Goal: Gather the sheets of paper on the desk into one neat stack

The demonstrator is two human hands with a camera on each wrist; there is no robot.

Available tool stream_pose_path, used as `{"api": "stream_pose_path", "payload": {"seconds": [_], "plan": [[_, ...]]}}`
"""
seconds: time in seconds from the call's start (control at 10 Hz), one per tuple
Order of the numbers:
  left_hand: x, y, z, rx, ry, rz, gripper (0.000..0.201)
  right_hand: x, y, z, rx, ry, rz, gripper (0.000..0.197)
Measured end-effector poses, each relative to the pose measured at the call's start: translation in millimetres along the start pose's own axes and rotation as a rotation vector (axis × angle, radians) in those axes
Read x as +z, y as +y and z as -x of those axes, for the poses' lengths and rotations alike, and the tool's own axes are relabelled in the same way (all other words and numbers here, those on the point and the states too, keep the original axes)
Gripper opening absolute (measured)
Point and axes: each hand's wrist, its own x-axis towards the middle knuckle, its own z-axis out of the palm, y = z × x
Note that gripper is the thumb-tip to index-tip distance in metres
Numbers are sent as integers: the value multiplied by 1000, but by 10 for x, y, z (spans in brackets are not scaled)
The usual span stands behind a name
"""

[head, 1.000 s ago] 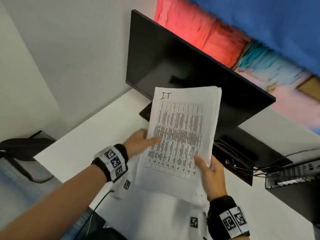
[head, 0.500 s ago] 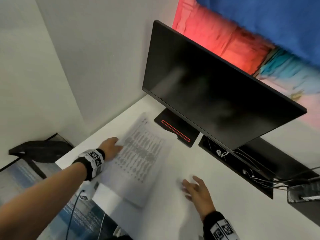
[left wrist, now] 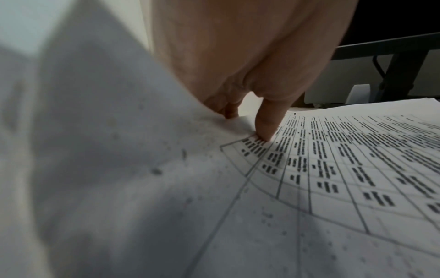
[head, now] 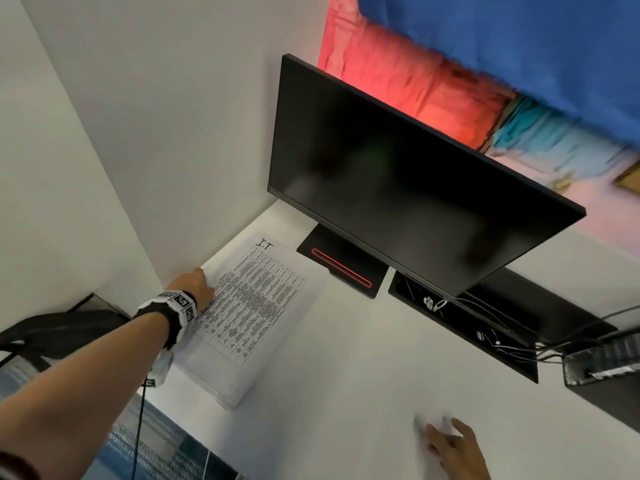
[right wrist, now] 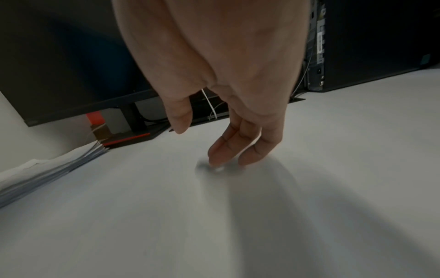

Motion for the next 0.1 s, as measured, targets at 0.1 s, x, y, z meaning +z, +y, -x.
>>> {"api": "stream_pose_path", "payload": {"seconds": [0.1], "plan": [[31, 17, -11, -16, 79, -20, 43, -177, -110, 51, -156, 52, -26, 59]]}}
